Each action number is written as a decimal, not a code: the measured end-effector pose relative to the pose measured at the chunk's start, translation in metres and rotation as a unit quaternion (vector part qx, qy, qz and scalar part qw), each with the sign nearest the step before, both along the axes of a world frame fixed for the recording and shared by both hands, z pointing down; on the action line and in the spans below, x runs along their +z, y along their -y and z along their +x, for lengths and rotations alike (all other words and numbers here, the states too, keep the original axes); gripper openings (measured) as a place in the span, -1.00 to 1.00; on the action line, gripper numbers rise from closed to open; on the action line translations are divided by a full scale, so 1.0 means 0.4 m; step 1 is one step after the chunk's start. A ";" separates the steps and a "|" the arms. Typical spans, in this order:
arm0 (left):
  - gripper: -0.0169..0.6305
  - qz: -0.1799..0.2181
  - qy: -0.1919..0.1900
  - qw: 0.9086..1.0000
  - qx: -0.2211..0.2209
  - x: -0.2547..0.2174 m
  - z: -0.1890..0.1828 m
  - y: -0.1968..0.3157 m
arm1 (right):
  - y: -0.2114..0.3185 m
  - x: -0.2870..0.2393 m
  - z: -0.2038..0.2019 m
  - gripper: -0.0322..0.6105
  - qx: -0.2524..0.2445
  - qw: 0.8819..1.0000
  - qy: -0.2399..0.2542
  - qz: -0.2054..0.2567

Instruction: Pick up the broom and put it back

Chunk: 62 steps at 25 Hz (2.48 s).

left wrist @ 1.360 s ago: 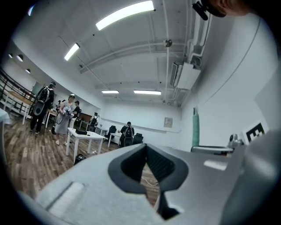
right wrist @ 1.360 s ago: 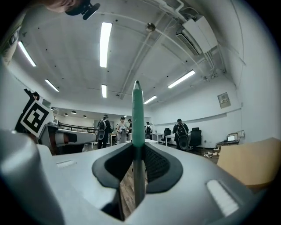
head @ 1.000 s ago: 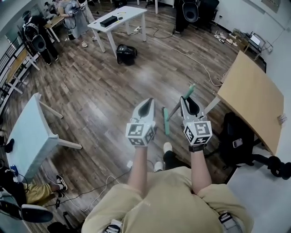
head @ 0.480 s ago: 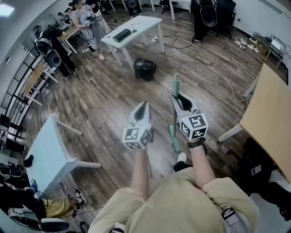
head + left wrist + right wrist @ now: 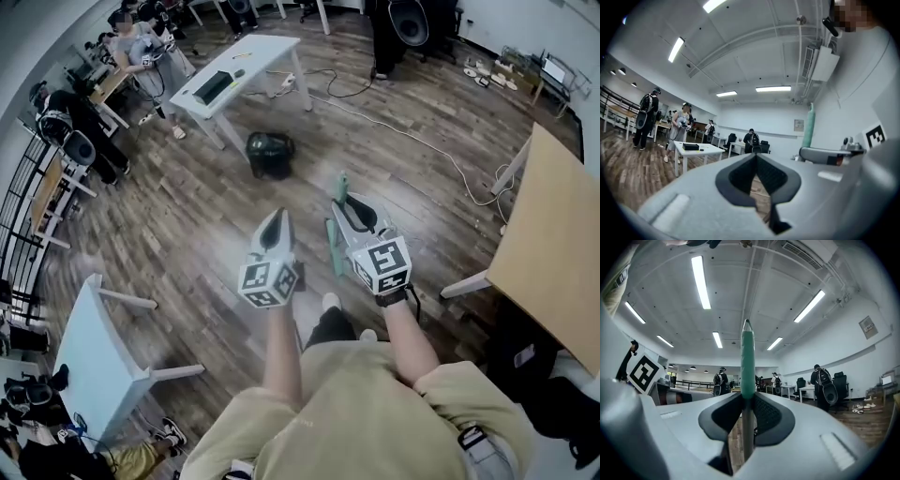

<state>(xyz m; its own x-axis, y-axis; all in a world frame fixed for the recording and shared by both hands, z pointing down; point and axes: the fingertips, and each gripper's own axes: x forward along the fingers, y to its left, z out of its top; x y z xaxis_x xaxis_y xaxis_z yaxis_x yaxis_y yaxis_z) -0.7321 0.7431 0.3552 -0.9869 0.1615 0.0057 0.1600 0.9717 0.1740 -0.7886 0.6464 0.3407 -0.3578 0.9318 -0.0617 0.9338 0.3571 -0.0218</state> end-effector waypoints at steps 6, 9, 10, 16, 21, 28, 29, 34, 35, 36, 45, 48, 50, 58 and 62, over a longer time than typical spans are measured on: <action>-0.94 0.005 0.004 0.998 0.061 0.044 -0.361 -0.054 | -0.018 0.052 -0.321 -0.65 0.068 0.997 -0.040 0.004; -0.94 0.012 0.016 0.996 0.091 0.035 -0.558 -0.099 | -0.021 0.056 -0.504 -0.65 0.107 0.993 -0.042 0.015; -0.94 0.017 0.021 0.995 0.099 0.022 -0.627 -0.118 | -0.029 0.045 -0.566 -0.65 0.118 0.992 -0.037 0.023; -0.94 -0.009 0.026 0.985 0.168 -0.051 -0.970 -0.182 | -0.067 -0.026 -0.863 -0.65 0.216 0.975 0.013 0.058; -0.94 -0.020 0.012 0.972 0.233 -0.009 -1.186 -0.129 | 0.047 0.019 -1.109 -0.65 0.318 0.946 -0.005 0.054; -0.94 -0.026 0.005 0.959 0.282 0.017 -1.520 -0.061 | 0.102 0.063 -1.438 -0.65 0.353 0.935 -0.034 0.021; -0.94 -0.031 0.001 0.957 0.288 0.018 -1.581 -0.049 | 0.095 0.067 -1.496 -0.65 0.349 0.936 -0.036 0.020; -0.94 -0.047 -0.014 0.949 0.310 -0.015 -1.900 0.016 | 0.051 0.048 -1.790 -0.65 0.259 0.964 -0.043 0.032; -0.94 -0.052 -0.012 0.949 0.310 -0.029 -1.958 0.030 | 0.052 0.033 -1.843 -0.65 0.245 0.968 -0.038 0.032; -0.94 -0.058 -0.009 0.949 0.310 -0.038 -2.011 0.043 | 0.056 0.021 -1.889 -0.65 0.233 0.971 -0.032 0.030; -0.94 -0.041 -0.031 0.945 0.323 0.059 -2.401 0.122 | 0.106 0.023 -2.239 -0.66 0.240 0.969 0.025 0.056; -0.94 -0.028 -0.033 0.937 0.346 0.073 -2.551 0.152 | 0.118 0.029 -2.362 -0.66 0.254 0.965 0.026 0.057; -0.94 -0.021 -0.028 0.930 0.367 0.078 -2.662 0.176 | 0.131 0.045 -2.458 -0.66 0.271 0.961 0.014 0.056; -0.94 -0.002 -0.016 0.893 0.449 0.052 -3.115 0.312 | 0.263 0.033 -2.824 -0.65 0.371 0.927 -0.020 0.049; -0.94 0.033 -0.004 0.863 0.503 0.010 -3.257 0.385 | 0.353 0.033 -2.916 -0.65 0.449 0.891 -0.010 0.073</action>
